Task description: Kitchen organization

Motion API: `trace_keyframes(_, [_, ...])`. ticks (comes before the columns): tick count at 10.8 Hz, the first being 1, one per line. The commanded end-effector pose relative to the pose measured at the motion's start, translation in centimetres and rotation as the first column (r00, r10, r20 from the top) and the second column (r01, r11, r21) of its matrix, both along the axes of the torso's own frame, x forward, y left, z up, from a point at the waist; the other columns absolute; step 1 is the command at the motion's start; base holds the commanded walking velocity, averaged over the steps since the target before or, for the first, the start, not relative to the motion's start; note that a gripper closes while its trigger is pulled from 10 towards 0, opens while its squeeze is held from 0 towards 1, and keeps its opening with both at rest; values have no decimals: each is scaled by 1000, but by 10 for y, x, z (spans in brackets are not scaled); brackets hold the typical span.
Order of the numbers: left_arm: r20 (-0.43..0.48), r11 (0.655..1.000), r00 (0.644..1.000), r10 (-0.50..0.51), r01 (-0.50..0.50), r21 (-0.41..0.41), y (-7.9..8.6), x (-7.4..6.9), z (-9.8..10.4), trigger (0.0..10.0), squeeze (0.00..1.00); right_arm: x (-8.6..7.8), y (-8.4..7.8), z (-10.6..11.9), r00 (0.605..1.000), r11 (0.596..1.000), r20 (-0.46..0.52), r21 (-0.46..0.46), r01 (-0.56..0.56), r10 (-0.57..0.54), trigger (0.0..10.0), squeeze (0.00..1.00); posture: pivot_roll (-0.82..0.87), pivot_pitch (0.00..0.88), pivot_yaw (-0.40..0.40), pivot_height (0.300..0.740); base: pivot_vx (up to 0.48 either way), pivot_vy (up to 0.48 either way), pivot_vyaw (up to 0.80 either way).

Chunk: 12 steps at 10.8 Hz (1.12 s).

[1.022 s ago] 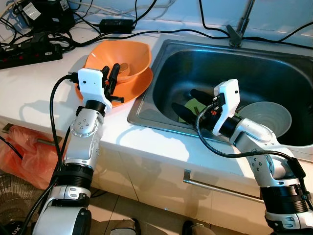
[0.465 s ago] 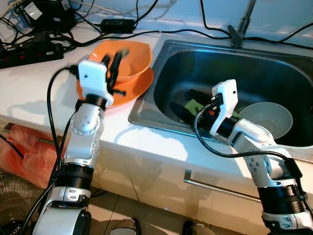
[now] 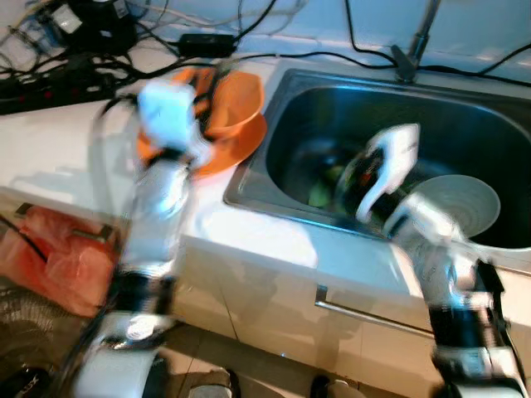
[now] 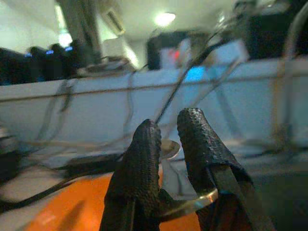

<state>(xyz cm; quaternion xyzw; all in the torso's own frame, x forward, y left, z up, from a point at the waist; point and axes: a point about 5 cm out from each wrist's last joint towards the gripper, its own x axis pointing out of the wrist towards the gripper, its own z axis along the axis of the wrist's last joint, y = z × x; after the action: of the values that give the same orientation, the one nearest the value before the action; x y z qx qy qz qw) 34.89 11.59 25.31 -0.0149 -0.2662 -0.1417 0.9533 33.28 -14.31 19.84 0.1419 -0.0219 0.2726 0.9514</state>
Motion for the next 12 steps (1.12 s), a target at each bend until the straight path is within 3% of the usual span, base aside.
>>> trace_keyframes(1, [-21,990,993,-115,113,-88,-11,1,11,0,0,7,-15,-1,992,985,-60,121,119,-113,10000,914,48,89,64,740,0,0,0])
trace_keyframes(2, [-47,964,972,-229,220,-146,-21,3,12,0,0,12,-20,0,984,961,-97,219,168,-150,10000,831,52,89,70,740,0,0,0])
trace_keyframes(3, [-61,936,948,-314,298,-185,-31,3,12,0,0,15,-21,1,979,936,-132,297,191,-158,10000,482,54,90,72,740,0,0,0])
trace_keyframes(4, [-103,886,907,-409,367,-285,-39,4,10,0,0,17,-22,2,973,911,-160,354,214,-166,10000,0,53,91,74,740,0,0,0])
trace_keyframes(5, [-140,806,839,-526,440,-396,-47,5,5,0,0,18,-22,3,969,891,-176,392,230,-173,10000,0,46,93,80,740,0,0,0])
trace_keyframes(6, [-150,780,814,-561,459,-425,-51,5,2,0,0,18,-21,2,968,888,-178,396,233,-174,10000,0,43,94,81,740,0,0,0])
trace_keyframes(8, [-189,654,704,-685,478,-586,-61,5,-13,0,0,19,-19,5,969,883,-183,410,228,-165,10000,0,41,93,83,740,0,0,0])
trace_keyframes(10, [-194,574,646,-738,452,-683,-63,6,-21,0,0,21,-15,9,972,876,-177,430,219,-156,10000,0,38,93,87,740,0,0,0])
trace_keyframes(12, [-202,537,607,-769,441,-720,-68,4,-27,0,0,22,-4,19,982,865,-144,471,174,-119,10000,0,35,97,89,740,0,0,0])
